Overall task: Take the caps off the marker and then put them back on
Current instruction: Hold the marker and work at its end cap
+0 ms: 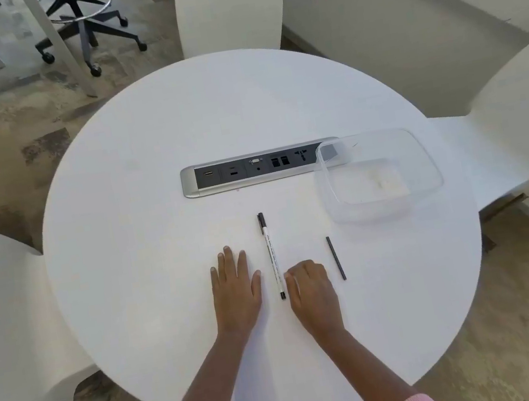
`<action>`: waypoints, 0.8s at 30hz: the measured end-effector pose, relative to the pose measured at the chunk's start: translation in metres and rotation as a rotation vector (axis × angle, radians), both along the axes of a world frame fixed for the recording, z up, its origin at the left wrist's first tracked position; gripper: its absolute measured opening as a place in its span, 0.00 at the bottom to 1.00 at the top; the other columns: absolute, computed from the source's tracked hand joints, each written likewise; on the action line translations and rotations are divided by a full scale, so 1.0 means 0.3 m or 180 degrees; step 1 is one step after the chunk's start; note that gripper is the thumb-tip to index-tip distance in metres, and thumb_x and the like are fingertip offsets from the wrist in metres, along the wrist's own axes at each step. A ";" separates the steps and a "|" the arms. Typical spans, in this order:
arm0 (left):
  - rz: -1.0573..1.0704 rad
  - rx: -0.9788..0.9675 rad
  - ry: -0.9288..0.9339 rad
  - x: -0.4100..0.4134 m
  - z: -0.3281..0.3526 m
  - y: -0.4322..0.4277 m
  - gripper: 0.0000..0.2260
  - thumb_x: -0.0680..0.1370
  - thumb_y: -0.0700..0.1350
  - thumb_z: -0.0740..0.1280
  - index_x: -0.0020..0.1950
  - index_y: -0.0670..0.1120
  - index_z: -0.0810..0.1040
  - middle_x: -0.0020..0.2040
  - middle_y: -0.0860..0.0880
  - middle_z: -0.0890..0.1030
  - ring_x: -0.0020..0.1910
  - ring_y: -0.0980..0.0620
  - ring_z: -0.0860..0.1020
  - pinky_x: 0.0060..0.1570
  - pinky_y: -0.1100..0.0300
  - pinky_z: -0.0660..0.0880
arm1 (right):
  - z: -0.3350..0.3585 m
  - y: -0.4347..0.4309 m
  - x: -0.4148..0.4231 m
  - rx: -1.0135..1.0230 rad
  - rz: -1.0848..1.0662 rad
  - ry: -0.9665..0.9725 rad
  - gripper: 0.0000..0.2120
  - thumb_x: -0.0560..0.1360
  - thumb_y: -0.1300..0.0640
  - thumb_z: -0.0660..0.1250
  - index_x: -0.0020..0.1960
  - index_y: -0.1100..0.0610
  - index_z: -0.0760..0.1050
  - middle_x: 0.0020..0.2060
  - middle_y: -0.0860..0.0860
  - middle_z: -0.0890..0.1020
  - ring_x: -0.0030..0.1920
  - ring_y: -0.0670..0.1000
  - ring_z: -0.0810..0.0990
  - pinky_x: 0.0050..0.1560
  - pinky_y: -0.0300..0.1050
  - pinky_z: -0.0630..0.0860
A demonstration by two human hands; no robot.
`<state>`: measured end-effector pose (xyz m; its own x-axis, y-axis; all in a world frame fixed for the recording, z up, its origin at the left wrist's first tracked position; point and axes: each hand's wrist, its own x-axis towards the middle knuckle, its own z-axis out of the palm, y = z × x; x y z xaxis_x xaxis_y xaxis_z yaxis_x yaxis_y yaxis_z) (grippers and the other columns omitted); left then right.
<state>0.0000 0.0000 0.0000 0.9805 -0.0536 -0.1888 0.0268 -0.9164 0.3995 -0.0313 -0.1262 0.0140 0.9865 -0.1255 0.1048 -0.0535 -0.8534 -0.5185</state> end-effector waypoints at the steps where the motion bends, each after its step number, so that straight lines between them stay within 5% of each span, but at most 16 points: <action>1: 0.0031 0.0042 0.0030 0.002 0.004 -0.004 0.23 0.81 0.50 0.50 0.75 0.44 0.57 0.77 0.42 0.52 0.76 0.46 0.51 0.74 0.51 0.47 | 0.000 0.003 0.004 0.0043 -0.0010 -0.0012 0.08 0.75 0.60 0.63 0.41 0.63 0.75 0.39 0.58 0.79 0.41 0.59 0.77 0.39 0.51 0.77; 6: 0.0131 -0.0378 -0.0116 0.005 0.020 -0.032 0.18 0.82 0.48 0.51 0.69 0.44 0.68 0.75 0.44 0.60 0.75 0.49 0.56 0.72 0.55 0.52 | 0.006 0.019 0.006 0.0024 -0.0047 0.0370 0.13 0.71 0.52 0.68 0.40 0.63 0.74 0.38 0.58 0.78 0.39 0.57 0.75 0.35 0.49 0.72; 13: 0.0348 -0.1118 0.0176 0.010 0.053 -0.045 0.16 0.82 0.45 0.52 0.63 0.42 0.75 0.73 0.44 0.65 0.75 0.47 0.57 0.72 0.56 0.54 | 0.007 -0.008 0.022 0.0382 -0.0368 0.0919 0.08 0.74 0.54 0.63 0.42 0.59 0.73 0.40 0.53 0.78 0.45 0.52 0.74 0.41 0.44 0.70; 18: 0.0732 -0.1618 -0.0060 0.017 0.084 -0.052 0.14 0.81 0.43 0.54 0.49 0.39 0.78 0.50 0.43 0.81 0.67 0.48 0.66 0.73 0.56 0.55 | 0.055 -0.045 0.023 0.1591 -0.0850 0.1035 0.07 0.73 0.54 0.66 0.38 0.56 0.73 0.32 0.47 0.78 0.36 0.49 0.77 0.35 0.39 0.72; 20: 0.0945 -0.1805 0.0026 0.020 0.098 -0.055 0.16 0.81 0.45 0.55 0.46 0.38 0.79 0.47 0.43 0.81 0.67 0.46 0.65 0.64 0.65 0.60 | 0.074 -0.064 0.018 0.2009 -0.0949 0.0981 0.06 0.73 0.55 0.66 0.38 0.54 0.74 0.32 0.46 0.78 0.34 0.46 0.76 0.31 0.29 0.70; 22: 0.1137 -0.2147 0.0163 0.032 0.112 -0.060 0.17 0.80 0.47 0.57 0.41 0.38 0.78 0.40 0.44 0.79 0.55 0.43 0.74 0.43 0.68 0.66 | 0.092 -0.085 0.018 0.2258 -0.0975 0.0935 0.05 0.74 0.56 0.67 0.39 0.54 0.75 0.32 0.47 0.79 0.34 0.44 0.77 0.30 0.25 0.69; 24: 0.1426 -0.2750 0.0569 0.050 0.136 -0.072 0.15 0.80 0.48 0.58 0.40 0.42 0.78 0.40 0.46 0.80 0.44 0.48 0.76 0.40 0.66 0.68 | 0.111 -0.103 0.021 0.2487 -0.0947 0.0931 0.04 0.74 0.58 0.67 0.40 0.56 0.77 0.31 0.47 0.80 0.33 0.43 0.76 0.30 0.24 0.69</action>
<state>0.0150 -0.0216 0.0407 0.9047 0.1263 -0.4068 0.4250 -0.2023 0.8823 -0.0251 -0.1571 0.0473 0.8755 -0.3113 -0.3695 -0.4385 -0.1907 -0.8783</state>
